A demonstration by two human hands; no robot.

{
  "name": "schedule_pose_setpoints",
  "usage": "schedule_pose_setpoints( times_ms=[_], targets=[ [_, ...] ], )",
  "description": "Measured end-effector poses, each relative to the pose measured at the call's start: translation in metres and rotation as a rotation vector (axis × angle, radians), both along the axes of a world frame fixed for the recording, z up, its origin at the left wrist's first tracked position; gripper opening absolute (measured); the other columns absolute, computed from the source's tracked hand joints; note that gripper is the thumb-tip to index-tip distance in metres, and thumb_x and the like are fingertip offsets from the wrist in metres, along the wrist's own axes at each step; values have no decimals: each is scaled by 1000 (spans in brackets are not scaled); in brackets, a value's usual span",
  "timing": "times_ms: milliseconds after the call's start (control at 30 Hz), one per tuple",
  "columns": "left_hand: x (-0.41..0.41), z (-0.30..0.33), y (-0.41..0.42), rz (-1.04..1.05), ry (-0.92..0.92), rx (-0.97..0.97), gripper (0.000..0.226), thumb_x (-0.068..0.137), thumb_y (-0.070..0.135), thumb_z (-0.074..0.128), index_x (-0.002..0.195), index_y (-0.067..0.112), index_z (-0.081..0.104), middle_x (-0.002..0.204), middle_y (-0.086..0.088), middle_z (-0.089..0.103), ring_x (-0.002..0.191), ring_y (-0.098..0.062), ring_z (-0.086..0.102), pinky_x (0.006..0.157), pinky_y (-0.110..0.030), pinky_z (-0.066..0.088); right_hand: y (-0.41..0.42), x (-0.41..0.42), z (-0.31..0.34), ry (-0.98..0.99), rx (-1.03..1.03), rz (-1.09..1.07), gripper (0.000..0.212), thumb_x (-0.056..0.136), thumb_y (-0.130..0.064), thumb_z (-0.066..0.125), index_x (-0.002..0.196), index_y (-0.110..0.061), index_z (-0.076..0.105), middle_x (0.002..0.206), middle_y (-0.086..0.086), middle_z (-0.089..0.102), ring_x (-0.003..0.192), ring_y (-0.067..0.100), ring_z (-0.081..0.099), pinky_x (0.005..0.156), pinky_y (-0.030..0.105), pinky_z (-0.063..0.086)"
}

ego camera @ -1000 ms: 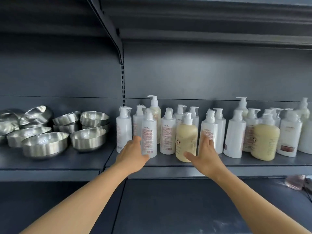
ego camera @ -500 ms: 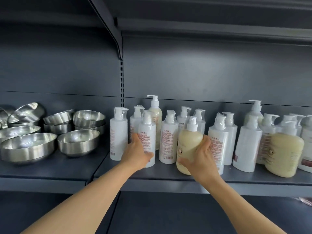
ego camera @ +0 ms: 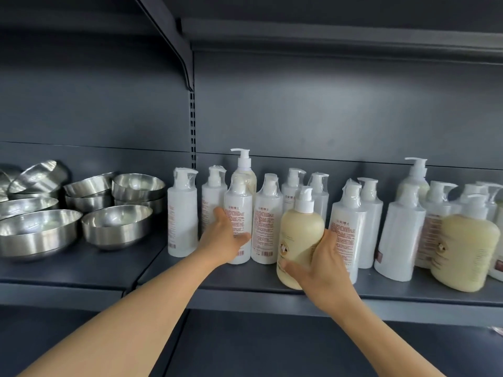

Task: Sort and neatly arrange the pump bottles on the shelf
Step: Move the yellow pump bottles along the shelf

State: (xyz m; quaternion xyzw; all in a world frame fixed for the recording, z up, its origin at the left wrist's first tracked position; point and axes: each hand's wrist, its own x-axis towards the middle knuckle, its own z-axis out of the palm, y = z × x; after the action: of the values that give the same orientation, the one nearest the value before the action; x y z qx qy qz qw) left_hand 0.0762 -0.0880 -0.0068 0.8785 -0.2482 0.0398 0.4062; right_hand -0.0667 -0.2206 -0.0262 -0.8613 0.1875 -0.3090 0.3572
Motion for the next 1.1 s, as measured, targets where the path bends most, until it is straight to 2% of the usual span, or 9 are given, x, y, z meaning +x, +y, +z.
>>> schedule_pose_setpoints(
  times_ms=[133, 233, 333, 433, 500, 667, 867, 1000, 1100],
  targets=[
    [6, 3, -5, -21, 51, -14, 53, 88, 26, 64, 120, 10, 26, 124, -7, 54, 109, -26, 56, 83, -34, 48, 1, 0, -3, 29, -10, -19, 72, 69, -31, 79, 117, -16, 26, 108, 0, 49, 97, 23, 53, 76, 37, 47],
    [13, 1, -9, -33, 83, -41, 52, 86, 23, 67, 115, 14, 25, 125, -6, 52, 110, -24, 54, 85, -33, 47, 2, -1, -3, 12, 7, -28, 69, 69, -29, 79, 114, -18, 27, 105, -1, 52, 94, 23, 54, 73, 34, 46],
    [21, -2, -12, -44, 102, -44, 53, 81, 22, 71, 110, 18, 26, 124, -4, 51, 111, -24, 53, 92, -38, 48, 5, -4, -3, -9, 19, -26, 65, 71, -28, 78, 111, -21, 27, 104, -4, 51, 92, 19, 53, 69, 29, 43],
    [26, -5, -18, -68, 72, -13, 59, 78, 23, 73, 118, 15, 30, 124, -4, 50, 112, -25, 53, 95, -43, 47, 9, -5, -4, -19, 29, -57, 63, 71, -30, 77, 109, -24, 27, 102, -6, 52, 91, 17, 53, 68, 30, 43],
    [28, -6, -22, -89, 42, 17, 61, 80, 24, 72, 123, 11, 30, 123, -4, 49, 111, -26, 53, 93, -40, 48, 12, -3, -5, -26, 32, -82, 63, 70, -31, 77, 108, -25, 28, 102, -7, 53, 90, 17, 54, 68, 30, 44],
    [31, -6, -20, -136, -18, 38, 58, 81, 25, 71, 121, 9, 33, 119, -4, 50, 110, -25, 53, 92, -37, 47, 15, 0, -5, -29, 35, -122, 62, 70, -30, 77, 108, -26, 27, 103, -6, 53, 91, 16, 54, 68, 30, 45],
    [32, -8, -13, -177, 0, 44, 51, 83, 26, 70, 122, 9, 41, 125, -5, 53, 114, -23, 54, 92, -31, 45, 18, 4, -6, -32, 12, -164, 66, 68, -31, 78, 106, -27, 25, 103, -6, 50, 90, 16, 53, 67, 28, 44],
    [35, -10, -3, -210, 5, 74, 33, 87, 23, 63, 114, 12, 47, 110, -6, 60, 93, -20, 58, 82, -28, 48, 25, 8, -7, -46, 18, -148, 69, 66, -30, 80, 106, -27, 25, 104, -7, 47, 90, 11, 52, 64, 22, 42],
    [37, -9, 5, -235, 6, 52, 32, 89, 22, 61, 117, 15, 47, 93, 4, 59, 85, -14, 59, 72, -23, 46, 32, 12, -7, -57, 35, -117, 68, 67, -29, 80, 108, -26, 26, 102, -11, 46, 90, 9, 51, 69, 23, 44]
  ],
)
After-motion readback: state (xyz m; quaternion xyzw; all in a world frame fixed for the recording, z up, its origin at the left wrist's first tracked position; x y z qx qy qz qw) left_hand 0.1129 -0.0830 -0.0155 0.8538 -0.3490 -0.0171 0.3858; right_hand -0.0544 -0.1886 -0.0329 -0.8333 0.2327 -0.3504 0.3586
